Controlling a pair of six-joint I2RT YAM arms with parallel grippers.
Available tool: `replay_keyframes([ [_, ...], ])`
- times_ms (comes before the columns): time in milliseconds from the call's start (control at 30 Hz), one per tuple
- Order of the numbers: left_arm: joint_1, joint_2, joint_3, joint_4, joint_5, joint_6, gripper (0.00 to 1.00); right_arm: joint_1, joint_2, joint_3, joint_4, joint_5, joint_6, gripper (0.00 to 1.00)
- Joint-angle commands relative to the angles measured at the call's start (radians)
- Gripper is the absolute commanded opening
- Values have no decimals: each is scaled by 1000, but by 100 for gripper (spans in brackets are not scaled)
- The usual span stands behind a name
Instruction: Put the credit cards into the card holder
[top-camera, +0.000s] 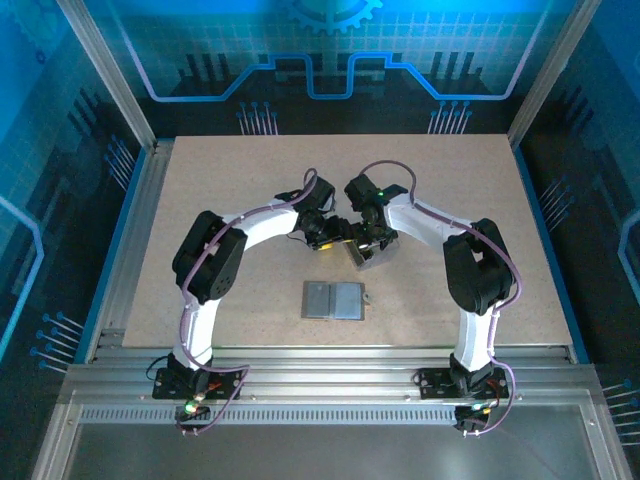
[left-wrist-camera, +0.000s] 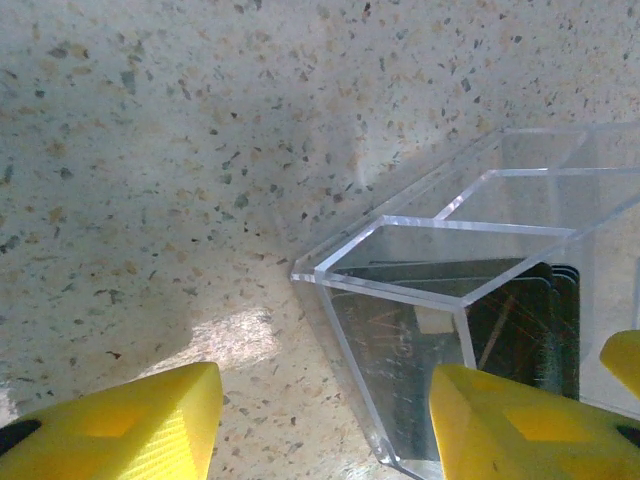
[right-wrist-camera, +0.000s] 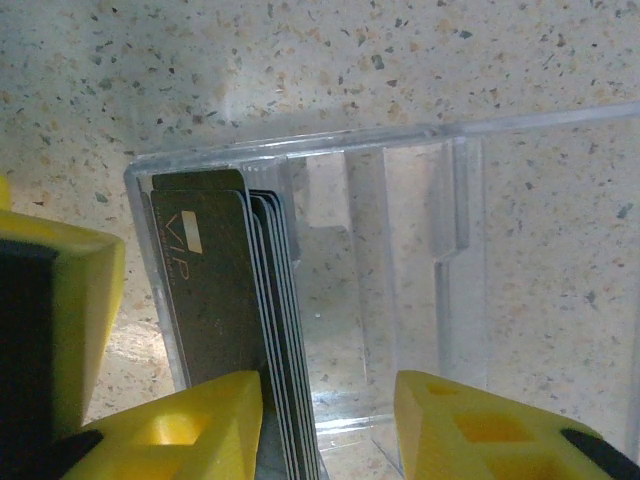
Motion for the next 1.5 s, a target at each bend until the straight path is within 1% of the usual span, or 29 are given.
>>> replay_keyframes([
  [0, 14, 8, 2, 81, 51, -43, 59, -10, -19, -32, 22, -77, -19, 42],
  [100, 28, -18, -70, 184, 81, -96, 60, -26, -32, -53, 41, -111, -19, 42],
  [233, 39, -48, -132, 285, 98, -152, 61, -34, -34, -59, 46, -124, -19, 42],
  [400, 40, -21, -92, 248, 98, -144, 61, -41, -43, -68, 57, -145, -17, 42],
  [533, 41, -9, -121, 311, 126, -171, 60, -49, -48, -76, 63, -158, -19, 41],
  [667, 42, -8, -123, 303, 114, -170, 60, -39, -38, -70, 49, -102, -21, 40],
  [967, 29, 38, -86, 250, 99, -138, 61, 20, -17, -34, 8, 67, -22, 41],
  [1200, 28, 66, -84, 227, 77, -130, 60, 33, -28, -23, -4, 119, -28, 39],
  [1400, 27, 73, -92, 230, 78, -132, 60, 35, -32, -8, -16, 138, -41, 36],
  [1467, 27, 73, -94, 230, 78, -132, 60, 35, -30, -5, -20, 140, -43, 33],
])
